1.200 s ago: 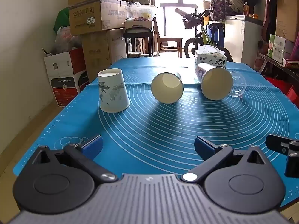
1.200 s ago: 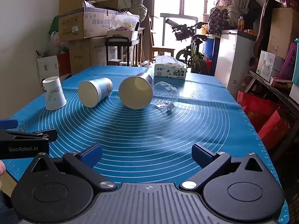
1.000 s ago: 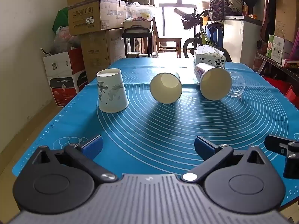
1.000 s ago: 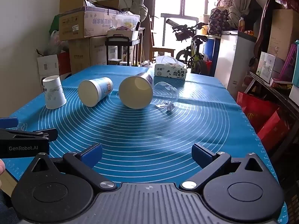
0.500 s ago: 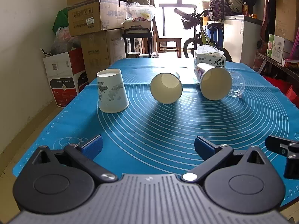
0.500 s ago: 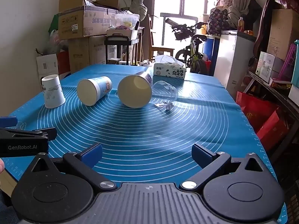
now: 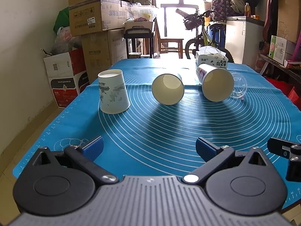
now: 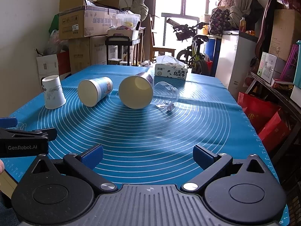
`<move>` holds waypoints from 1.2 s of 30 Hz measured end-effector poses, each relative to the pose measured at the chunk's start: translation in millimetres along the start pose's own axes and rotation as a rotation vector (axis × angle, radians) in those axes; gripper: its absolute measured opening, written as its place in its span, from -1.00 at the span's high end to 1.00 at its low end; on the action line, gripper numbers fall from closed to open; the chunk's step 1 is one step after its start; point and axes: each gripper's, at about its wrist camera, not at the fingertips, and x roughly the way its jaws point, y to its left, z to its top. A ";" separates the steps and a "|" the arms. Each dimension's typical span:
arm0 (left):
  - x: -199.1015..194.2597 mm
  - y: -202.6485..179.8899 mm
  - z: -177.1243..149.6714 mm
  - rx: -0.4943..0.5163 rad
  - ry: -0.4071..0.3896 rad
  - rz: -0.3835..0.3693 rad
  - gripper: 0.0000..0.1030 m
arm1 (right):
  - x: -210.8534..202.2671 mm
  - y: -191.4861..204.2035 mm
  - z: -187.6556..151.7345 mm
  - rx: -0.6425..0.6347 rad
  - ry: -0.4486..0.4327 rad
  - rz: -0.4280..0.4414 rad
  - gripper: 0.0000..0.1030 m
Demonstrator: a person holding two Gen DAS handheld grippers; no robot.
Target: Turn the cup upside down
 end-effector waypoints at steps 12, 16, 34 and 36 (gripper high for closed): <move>0.2 0.1 0.0 0.000 0.001 0.000 -0.99 | -0.4 0.1 0.0 -0.002 0.001 -0.001 -1.00; 0.1 0.1 0.0 0.000 0.000 -0.001 -0.99 | -0.3 0.0 -0.1 -0.002 0.001 0.000 -1.00; 0.5 -0.3 0.1 0.003 0.002 0.000 -0.99 | 0.0 0.9 -0.6 -0.007 0.009 0.001 -1.00; 0.5 -0.5 0.1 0.003 0.002 0.000 -0.99 | 0.0 0.7 -0.5 -0.008 0.009 0.001 -1.00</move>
